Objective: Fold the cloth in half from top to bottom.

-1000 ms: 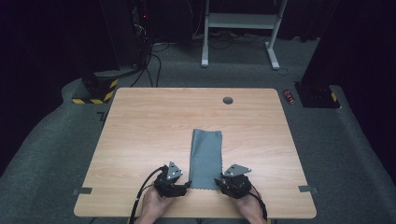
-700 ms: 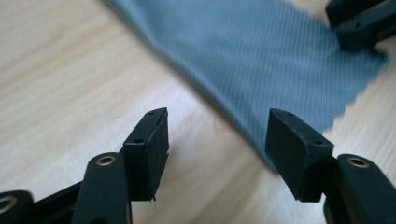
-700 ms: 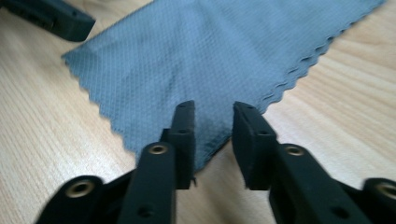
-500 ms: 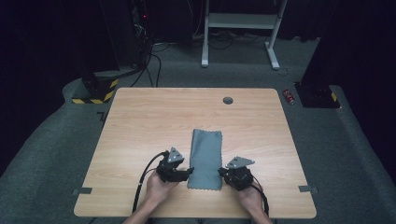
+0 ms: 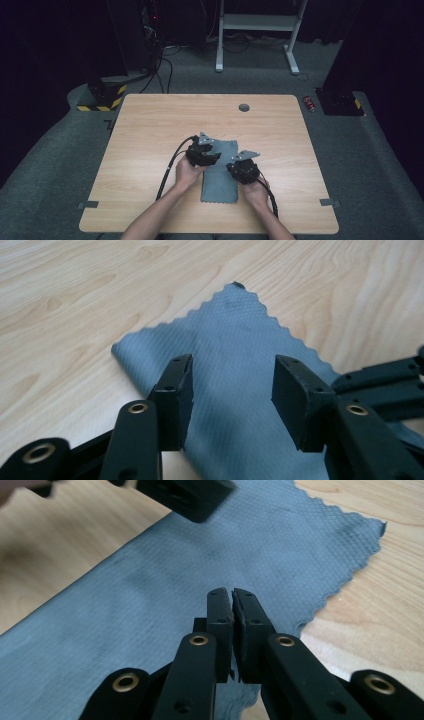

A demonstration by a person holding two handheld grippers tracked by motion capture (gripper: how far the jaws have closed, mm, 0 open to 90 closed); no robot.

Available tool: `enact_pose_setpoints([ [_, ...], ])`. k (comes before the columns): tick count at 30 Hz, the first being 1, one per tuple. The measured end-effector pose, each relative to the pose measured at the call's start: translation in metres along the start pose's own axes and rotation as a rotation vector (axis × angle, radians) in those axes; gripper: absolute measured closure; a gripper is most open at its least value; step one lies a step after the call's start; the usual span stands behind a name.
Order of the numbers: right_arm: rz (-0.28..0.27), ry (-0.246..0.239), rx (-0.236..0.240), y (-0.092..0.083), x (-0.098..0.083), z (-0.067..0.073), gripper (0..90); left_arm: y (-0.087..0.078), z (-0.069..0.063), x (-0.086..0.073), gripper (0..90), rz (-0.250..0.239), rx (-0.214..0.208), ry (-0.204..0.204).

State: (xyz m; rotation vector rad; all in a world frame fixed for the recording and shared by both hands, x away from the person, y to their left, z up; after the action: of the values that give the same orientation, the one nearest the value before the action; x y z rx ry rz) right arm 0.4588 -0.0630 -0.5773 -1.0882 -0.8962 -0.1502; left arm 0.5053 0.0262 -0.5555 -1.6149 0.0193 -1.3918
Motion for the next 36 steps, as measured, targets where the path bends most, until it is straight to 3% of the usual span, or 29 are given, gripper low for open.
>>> enact_pose_setpoints([
  [5,0.002,0.019,-0.007,0.005,0.003,-0.004,85.4,0.022,0.015,-0.001,52.5,0.064,0.039,-0.015],
  [9,0.014,0.019,-0.016,0.008,0.003,-0.008,84.7,0.027,0.029,-0.012,53.9,0.104,0.087,-0.035],
  [11,0.014,0.025,-0.021,0.010,0.003,-0.010,84.0,0.028,0.035,-0.020,54.4,0.141,0.109,-0.041],
  [15,0.029,0.004,-0.035,0.014,0.003,-0.014,80.8,0.024,0.047,-0.027,54.0,0.146,0.149,-0.069],
  [20,0.030,-0.010,-0.037,0.015,0.009,-0.018,74.7,0.020,0.053,-0.031,53.5,0.161,0.165,-0.088],
  [24,-0.003,0.036,-0.041,0.010,0.020,-0.027,72.7,0.020,0.054,-0.031,53.2,0.150,0.154,-0.125],
  [29,-0.055,0.118,-0.067,0.009,0.035,-0.050,70.5,0.022,0.059,-0.030,49.8,0.131,0.139,-0.173],
  [33,-0.082,0.143,-0.098,0.014,0.037,-0.064,71.4,0.024,0.064,-0.030,48.0,0.112,0.139,-0.219],
  [36,-0.081,0.178,-0.107,0.018,0.036,-0.071,72.1,0.025,0.065,-0.030,48.5,0.107,0.148,-0.211],
])
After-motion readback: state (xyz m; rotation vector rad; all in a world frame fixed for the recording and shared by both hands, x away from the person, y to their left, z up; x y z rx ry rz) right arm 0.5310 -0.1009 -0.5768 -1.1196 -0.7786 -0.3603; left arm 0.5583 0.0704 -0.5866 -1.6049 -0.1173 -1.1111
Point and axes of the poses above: each handheld gripper's, and its own axes: y roughly forward along the jaws, x roughly out of its top, z roughly to its left, the point moved 10 cm from there along y, roughly forward along the jaws, and after that the axes turned 12 degrees about y, right-handed, at the moved point
